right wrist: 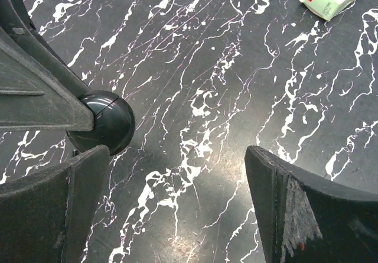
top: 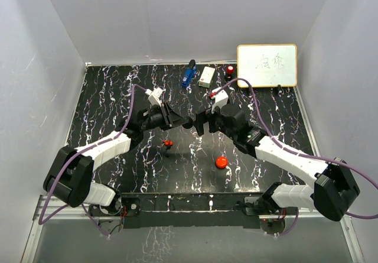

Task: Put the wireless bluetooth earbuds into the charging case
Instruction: Pick up the charging case at the center of the board.

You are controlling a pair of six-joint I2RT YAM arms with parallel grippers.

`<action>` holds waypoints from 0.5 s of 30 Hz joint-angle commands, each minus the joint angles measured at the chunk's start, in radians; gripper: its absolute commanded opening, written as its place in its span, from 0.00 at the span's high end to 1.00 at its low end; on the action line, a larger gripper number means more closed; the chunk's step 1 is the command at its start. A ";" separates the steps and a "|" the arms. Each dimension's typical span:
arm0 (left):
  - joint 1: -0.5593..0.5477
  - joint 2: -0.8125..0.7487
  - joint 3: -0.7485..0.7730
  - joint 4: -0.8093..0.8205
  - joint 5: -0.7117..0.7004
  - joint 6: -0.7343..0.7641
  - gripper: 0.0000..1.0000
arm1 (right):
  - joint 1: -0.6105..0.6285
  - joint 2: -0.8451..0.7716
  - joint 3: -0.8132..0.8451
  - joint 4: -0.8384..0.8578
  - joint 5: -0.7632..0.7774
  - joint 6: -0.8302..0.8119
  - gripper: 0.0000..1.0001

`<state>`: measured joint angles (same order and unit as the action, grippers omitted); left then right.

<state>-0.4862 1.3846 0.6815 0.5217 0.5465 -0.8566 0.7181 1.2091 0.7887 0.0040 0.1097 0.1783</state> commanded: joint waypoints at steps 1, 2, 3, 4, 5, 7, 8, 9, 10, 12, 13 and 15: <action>0.004 -0.038 0.043 -0.004 -0.001 -0.006 1.00 | 0.000 -0.018 0.019 0.033 -0.043 -0.037 0.02; 0.004 -0.036 0.047 -0.007 0.000 -0.005 1.00 | -0.001 -0.027 0.012 0.041 -0.075 -0.053 0.02; 0.004 -0.034 0.049 -0.008 0.003 -0.005 1.00 | 0.000 -0.033 0.005 0.045 -0.102 -0.067 0.02; 0.004 -0.031 0.050 -0.004 0.008 -0.006 1.00 | -0.001 -0.035 0.002 0.046 -0.121 -0.078 0.02; 0.004 -0.026 0.053 0.000 0.014 -0.007 1.00 | -0.001 -0.031 0.003 0.045 -0.140 -0.087 0.02; 0.004 -0.021 0.060 0.006 0.031 -0.010 1.00 | -0.001 -0.009 0.014 0.034 -0.172 -0.102 0.02; 0.003 -0.004 0.061 0.012 0.042 -0.013 1.00 | 0.000 0.007 0.024 0.025 -0.188 -0.106 0.02; 0.003 0.004 0.061 0.018 0.051 -0.016 1.00 | 0.000 0.023 0.032 0.022 -0.197 -0.110 0.02; 0.003 0.008 0.063 0.020 0.059 -0.018 1.00 | 0.000 0.035 0.036 0.025 -0.201 -0.108 0.02; 0.003 0.012 0.064 0.019 0.072 -0.016 1.00 | -0.002 0.054 0.040 0.043 -0.211 -0.109 0.02; 0.003 0.013 0.063 0.020 0.081 -0.016 1.00 | -0.001 0.061 0.042 0.053 -0.216 -0.109 0.02; 0.003 0.014 0.063 0.018 0.091 -0.015 1.00 | -0.001 0.075 0.047 0.069 -0.222 -0.109 0.02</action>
<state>-0.4862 1.3998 0.7113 0.5266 0.5804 -0.8639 0.7181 1.2667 0.7895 0.0029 -0.0715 0.0940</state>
